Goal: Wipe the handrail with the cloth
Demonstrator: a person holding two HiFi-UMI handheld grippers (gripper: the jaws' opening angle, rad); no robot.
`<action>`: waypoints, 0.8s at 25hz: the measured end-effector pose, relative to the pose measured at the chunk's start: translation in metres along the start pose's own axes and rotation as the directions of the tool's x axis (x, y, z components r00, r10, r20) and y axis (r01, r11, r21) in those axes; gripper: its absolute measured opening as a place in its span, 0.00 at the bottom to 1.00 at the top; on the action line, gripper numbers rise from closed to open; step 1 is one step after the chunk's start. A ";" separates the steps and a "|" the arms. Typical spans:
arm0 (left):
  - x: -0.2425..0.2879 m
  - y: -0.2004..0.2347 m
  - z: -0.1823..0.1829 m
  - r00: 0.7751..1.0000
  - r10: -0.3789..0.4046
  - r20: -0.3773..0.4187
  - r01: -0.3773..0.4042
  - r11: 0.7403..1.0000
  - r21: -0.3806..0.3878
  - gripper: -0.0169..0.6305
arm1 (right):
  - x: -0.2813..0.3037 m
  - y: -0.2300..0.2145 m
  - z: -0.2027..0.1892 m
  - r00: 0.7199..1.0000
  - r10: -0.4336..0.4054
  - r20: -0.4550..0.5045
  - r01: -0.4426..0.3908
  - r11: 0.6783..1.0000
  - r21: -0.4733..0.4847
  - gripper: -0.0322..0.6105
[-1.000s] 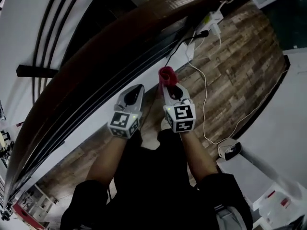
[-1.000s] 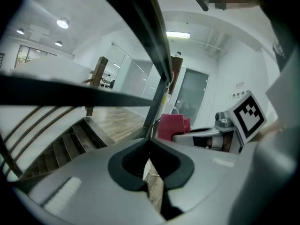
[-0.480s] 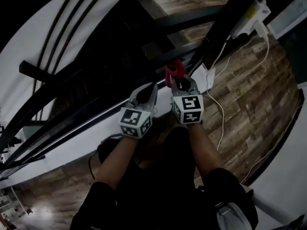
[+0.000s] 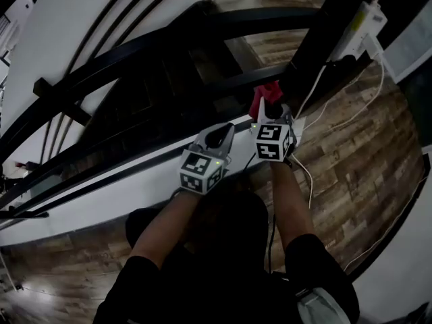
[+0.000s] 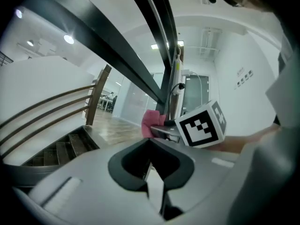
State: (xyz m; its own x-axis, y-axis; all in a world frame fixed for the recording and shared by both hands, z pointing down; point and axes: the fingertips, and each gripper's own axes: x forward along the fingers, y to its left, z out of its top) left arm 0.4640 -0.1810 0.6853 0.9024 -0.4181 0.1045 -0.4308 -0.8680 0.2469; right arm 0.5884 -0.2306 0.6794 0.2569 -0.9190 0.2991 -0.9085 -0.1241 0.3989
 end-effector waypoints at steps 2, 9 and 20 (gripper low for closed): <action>0.008 -0.004 0.000 1.000 -0.010 0.000 0.010 1.000 0.015 0.03 | 0.005 -0.009 -0.002 0.999 -0.046 -0.006 0.045 0.996 -0.079 0.11; 0.010 -0.012 -0.013 0.999 -0.002 -0.040 0.005 0.998 0.058 0.03 | 0.019 -0.008 -0.020 0.989 -0.145 -0.026 0.113 0.863 -0.492 0.11; -0.016 0.021 -0.019 0.989 0.136 -0.053 -0.132 0.989 0.070 0.03 | 0.016 -0.001 -0.018 0.991 -0.030 -0.133 -0.009 0.959 -0.282 0.11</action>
State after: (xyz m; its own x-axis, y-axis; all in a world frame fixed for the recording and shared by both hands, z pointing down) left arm 0.4408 -0.1875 0.7070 0.8349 -0.5173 0.1879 -0.5459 -0.8219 0.1628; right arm 0.5993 -0.2387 0.6999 0.3258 -0.8567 0.3999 -0.7812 -0.0056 0.6243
